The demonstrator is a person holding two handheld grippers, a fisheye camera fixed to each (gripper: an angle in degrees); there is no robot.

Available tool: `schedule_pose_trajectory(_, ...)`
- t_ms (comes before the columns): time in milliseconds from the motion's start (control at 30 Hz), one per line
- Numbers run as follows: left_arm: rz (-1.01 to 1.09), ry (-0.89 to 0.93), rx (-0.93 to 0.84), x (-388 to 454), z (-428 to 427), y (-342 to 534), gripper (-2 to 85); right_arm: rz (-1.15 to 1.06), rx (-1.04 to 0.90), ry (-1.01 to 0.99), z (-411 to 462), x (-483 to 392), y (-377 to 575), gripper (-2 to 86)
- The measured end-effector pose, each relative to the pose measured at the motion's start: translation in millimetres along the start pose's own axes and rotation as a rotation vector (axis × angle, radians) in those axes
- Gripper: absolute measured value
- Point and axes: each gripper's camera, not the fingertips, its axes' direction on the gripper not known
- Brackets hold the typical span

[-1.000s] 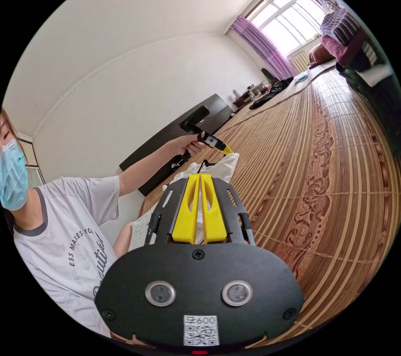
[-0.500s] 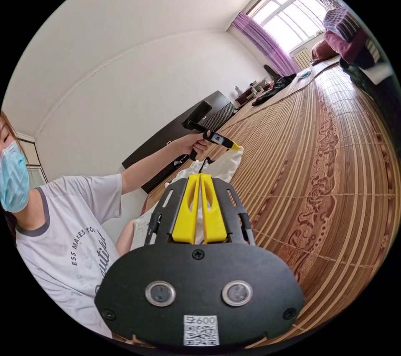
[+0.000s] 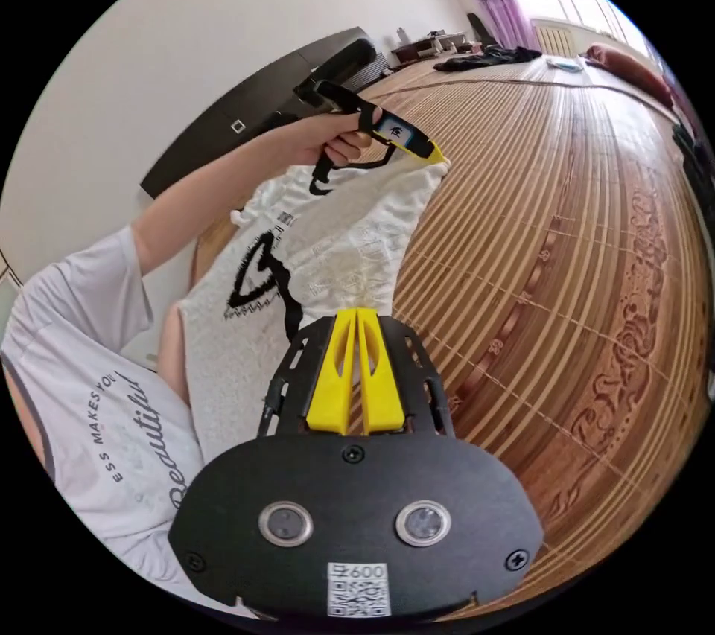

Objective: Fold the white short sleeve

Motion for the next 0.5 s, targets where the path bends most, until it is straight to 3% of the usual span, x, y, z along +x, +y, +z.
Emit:
schedule_pose_trajectory(67,0.013,-0.023,0.001,1.8,2.5,3.2,2.9,-0.036,-0.001,0.089,3.9,-11.2,2.6,-0.9)
schedule_pose_trajectory(167,0.035,-0.044,-0.024,0.8,5.9,2.7,3.6,0.0,0.004,0.038,10.3,1.1,0.8,-0.9)
schedule_pose_trajectory(267,-0.077,0.063,-0.048,-23.4,-0.2,1.3,5.7,0.034,0.011,-0.008,13.9,12.5,0.8,-0.9)
schedule_pose_trajectory(367,-0.181,0.184,0.05,-55.3,-28.0,11.3,8.3,0.05,0.013,-0.033,17.8,20.1,-0.3,-0.9)
schedule_pose_trajectory(500,-0.132,0.171,0.138,-50.0,-52.7,37.2,7.9,0.05,0.015,-0.037,21.1,24.0,-1.6,-0.9)
